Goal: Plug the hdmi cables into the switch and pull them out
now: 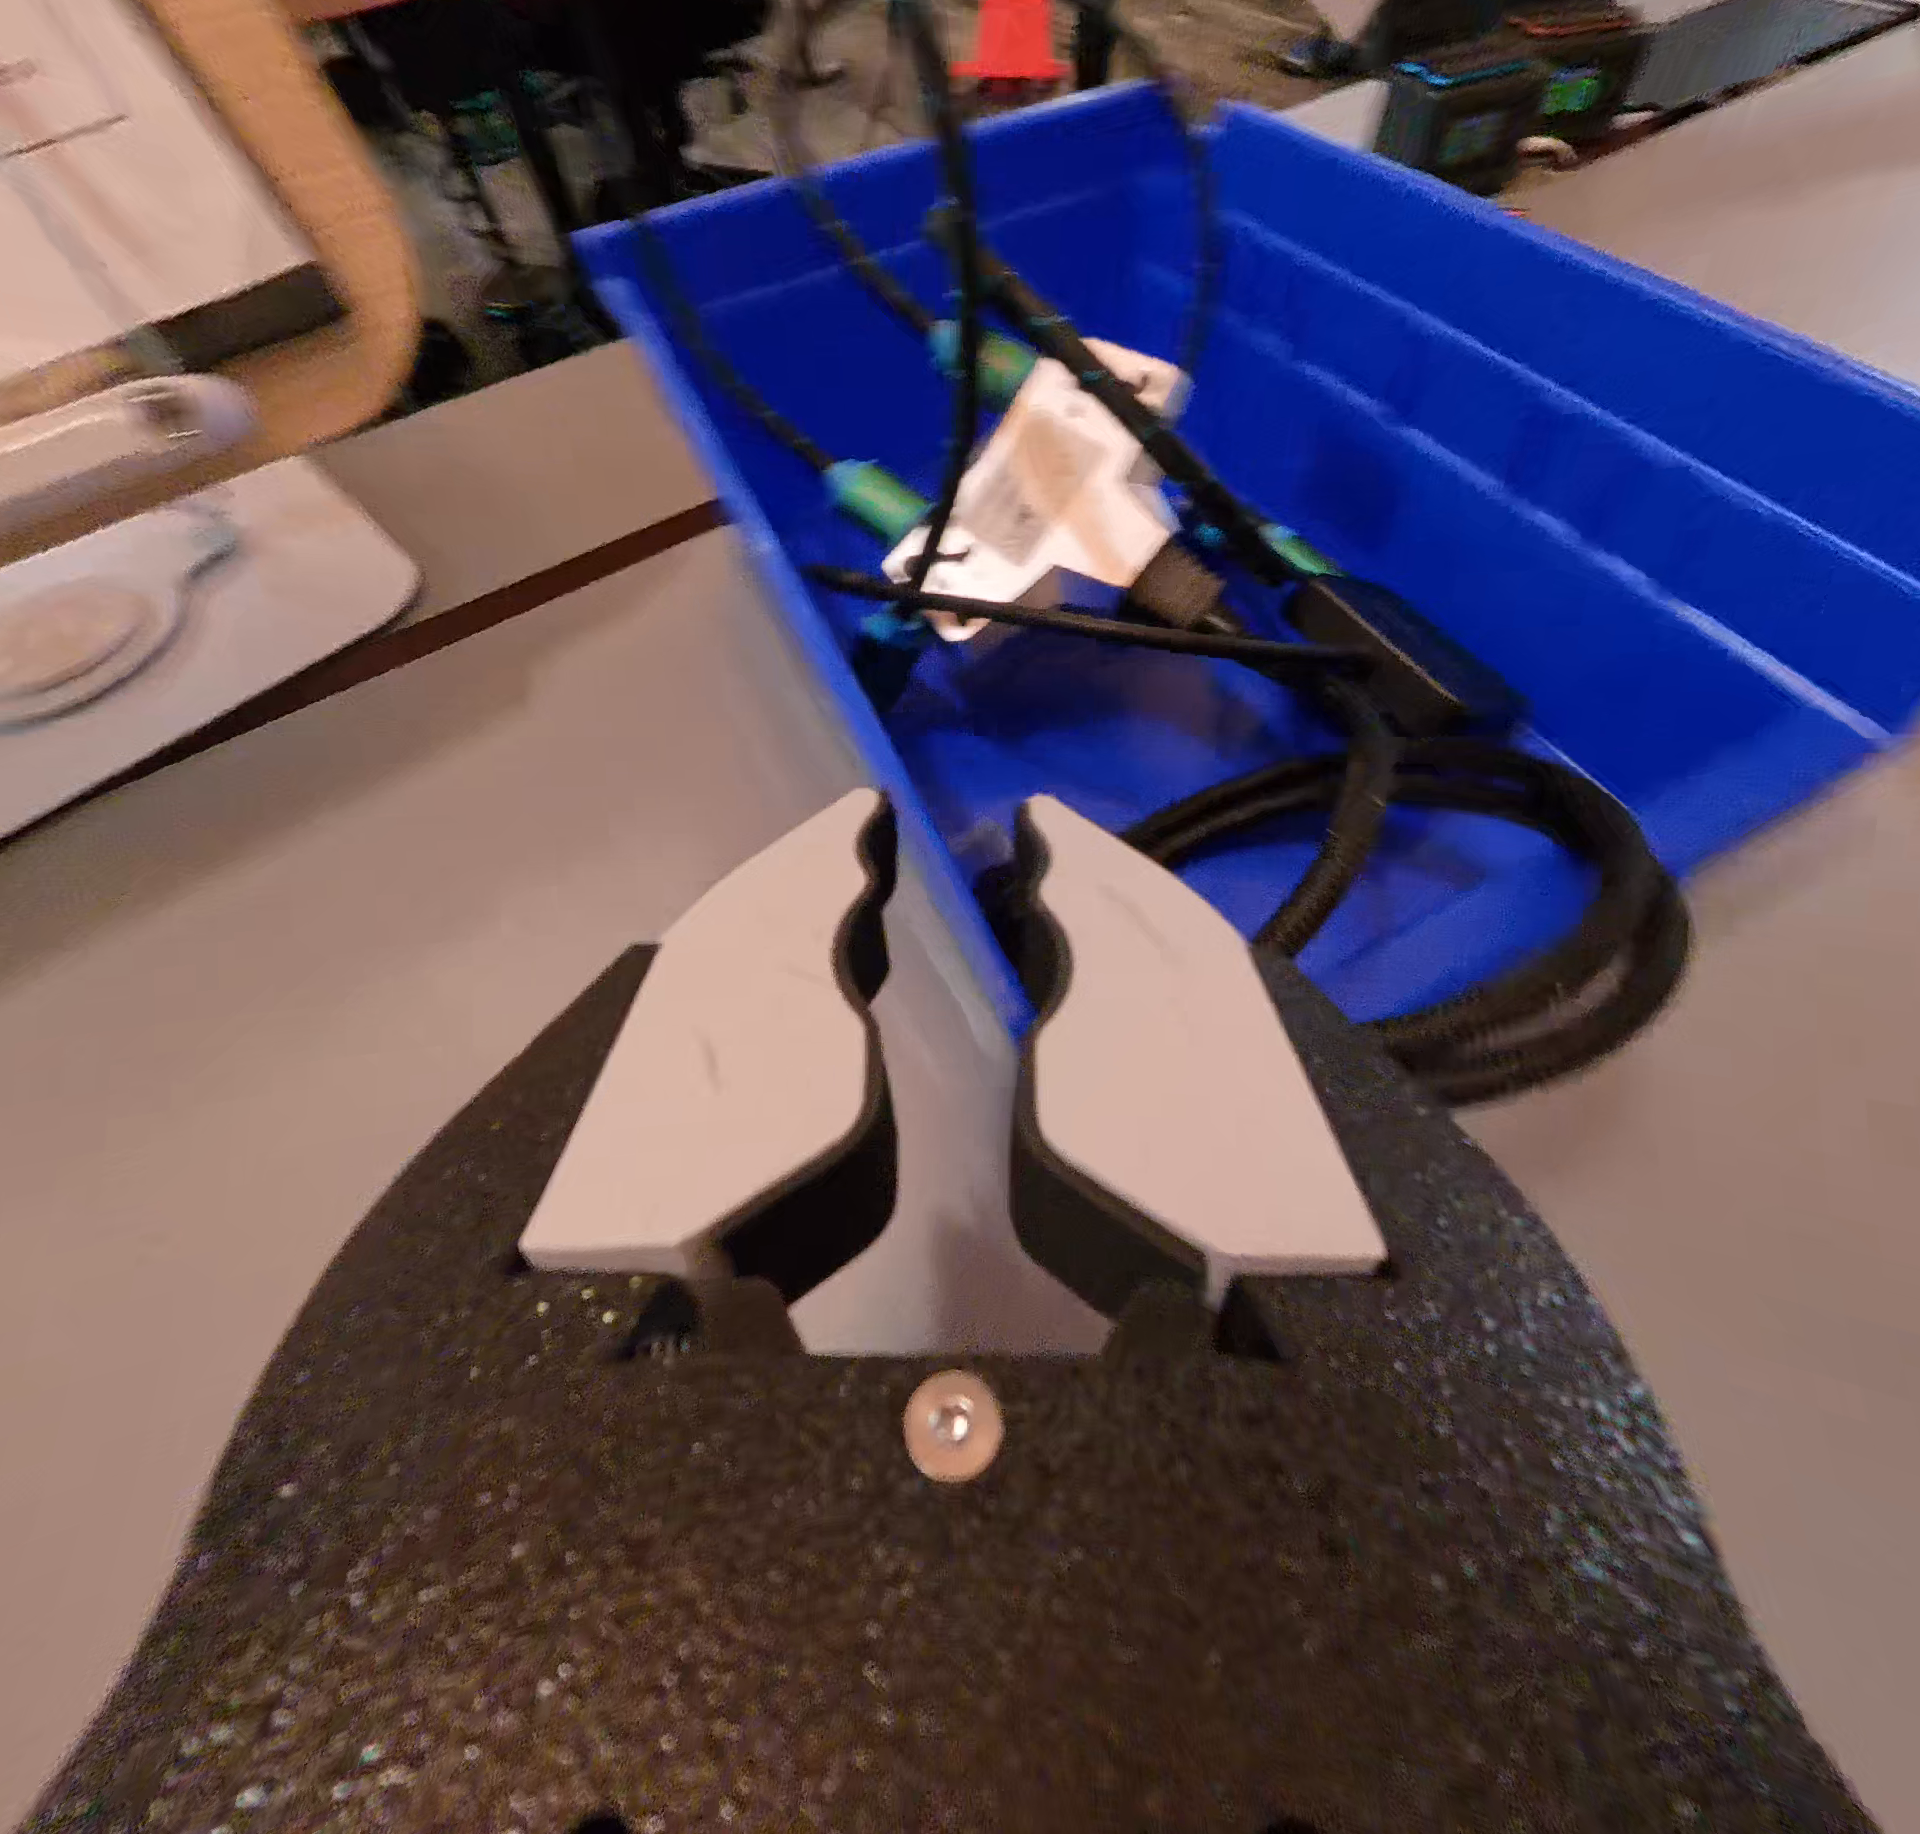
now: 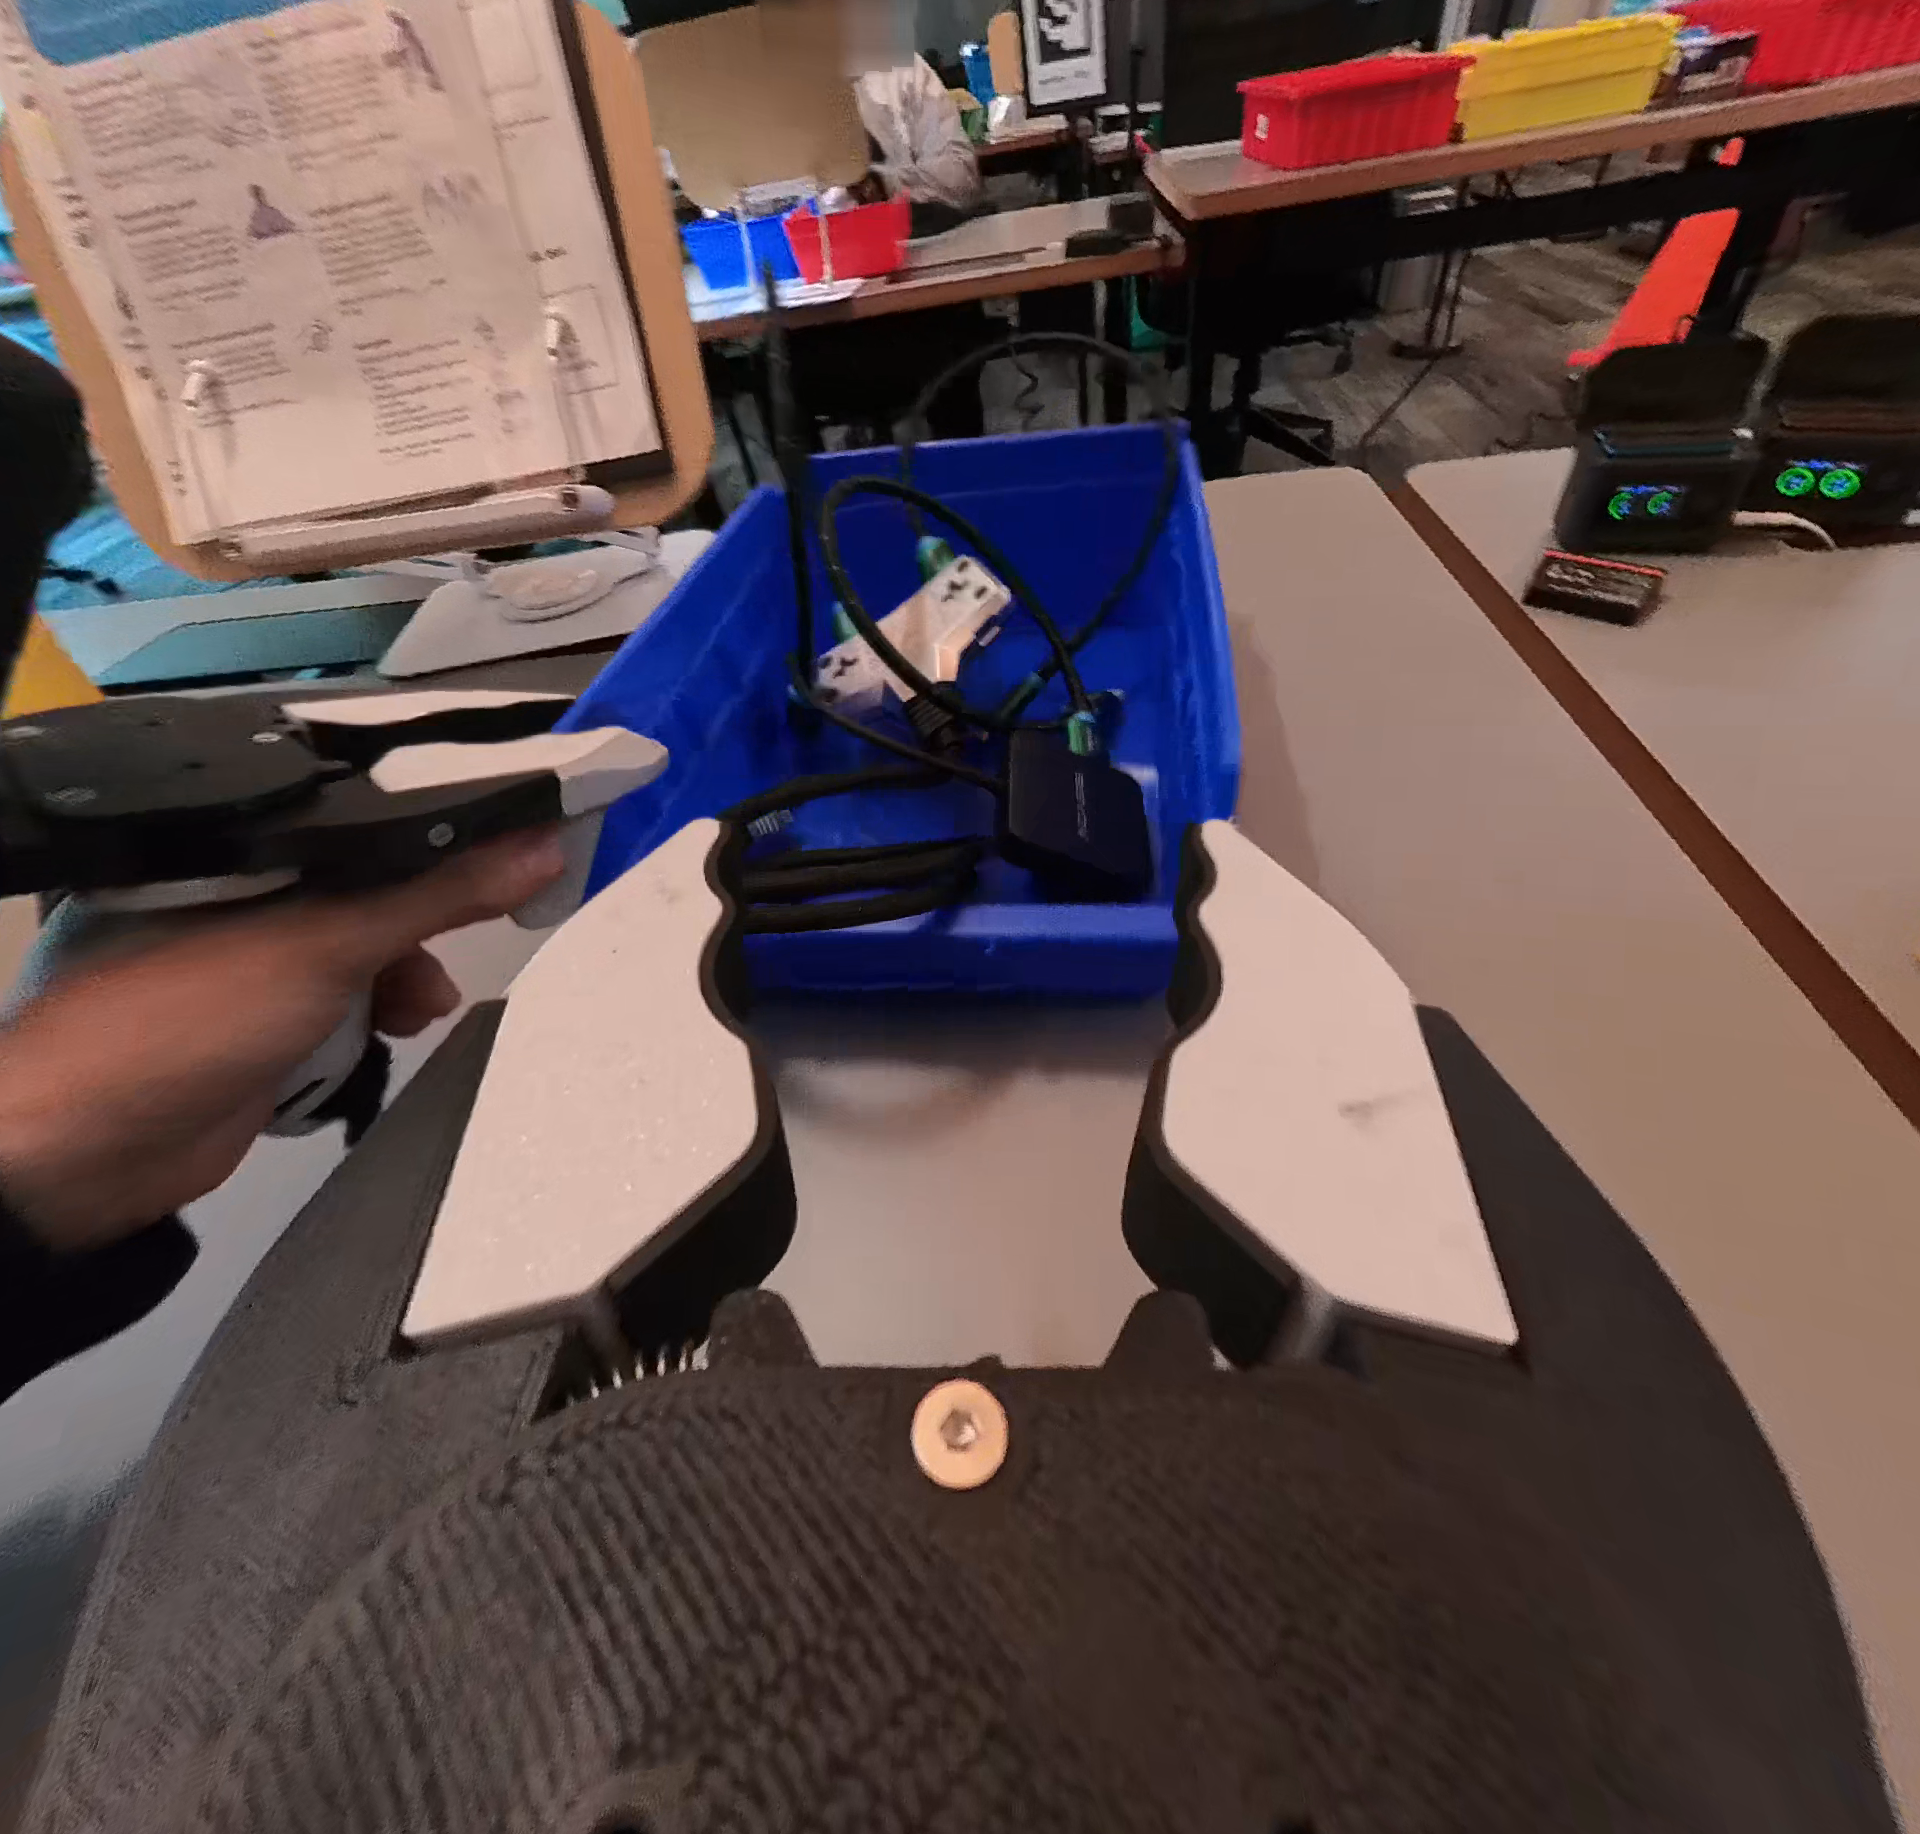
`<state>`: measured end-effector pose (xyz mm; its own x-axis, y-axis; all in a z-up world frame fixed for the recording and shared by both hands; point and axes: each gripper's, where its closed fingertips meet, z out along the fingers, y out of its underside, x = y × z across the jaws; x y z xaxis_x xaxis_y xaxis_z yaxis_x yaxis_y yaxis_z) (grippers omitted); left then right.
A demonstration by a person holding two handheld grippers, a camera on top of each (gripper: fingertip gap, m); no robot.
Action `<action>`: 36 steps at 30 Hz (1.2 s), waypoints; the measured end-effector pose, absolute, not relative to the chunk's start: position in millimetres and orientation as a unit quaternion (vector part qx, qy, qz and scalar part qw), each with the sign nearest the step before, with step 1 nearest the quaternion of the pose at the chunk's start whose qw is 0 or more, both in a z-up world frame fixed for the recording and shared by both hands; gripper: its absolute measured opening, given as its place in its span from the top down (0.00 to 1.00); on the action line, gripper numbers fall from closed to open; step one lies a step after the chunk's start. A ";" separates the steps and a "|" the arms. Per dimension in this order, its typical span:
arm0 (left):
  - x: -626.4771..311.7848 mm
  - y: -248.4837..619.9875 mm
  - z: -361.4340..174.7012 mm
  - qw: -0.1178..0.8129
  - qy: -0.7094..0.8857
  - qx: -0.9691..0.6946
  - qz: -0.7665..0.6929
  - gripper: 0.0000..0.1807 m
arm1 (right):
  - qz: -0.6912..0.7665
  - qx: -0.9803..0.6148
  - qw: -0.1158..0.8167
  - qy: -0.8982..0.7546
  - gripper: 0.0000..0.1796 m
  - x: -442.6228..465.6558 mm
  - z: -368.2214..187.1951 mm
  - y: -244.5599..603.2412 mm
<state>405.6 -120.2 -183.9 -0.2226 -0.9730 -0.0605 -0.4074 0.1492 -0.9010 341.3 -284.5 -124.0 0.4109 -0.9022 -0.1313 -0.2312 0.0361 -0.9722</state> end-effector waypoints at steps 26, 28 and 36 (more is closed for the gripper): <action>147.7 166.7 -178.5 0.431 0.566 -0.543 -0.447 0.97 | 0.062 -0.776 0.610 0.146 0.44 198.9 4.8 206.6; 146.5 169.4 -178.4 0.434 0.567 -0.541 -0.446 0.97 | 0.086 -0.791 0.583 0.162 0.44 200.9 -1.0 245.8; 136.4 177.5 -176.8 0.436 0.540 -0.549 -0.467 0.98 | 0.095 -0.859 0.422 0.274 0.53 245.1 -103.5 337.3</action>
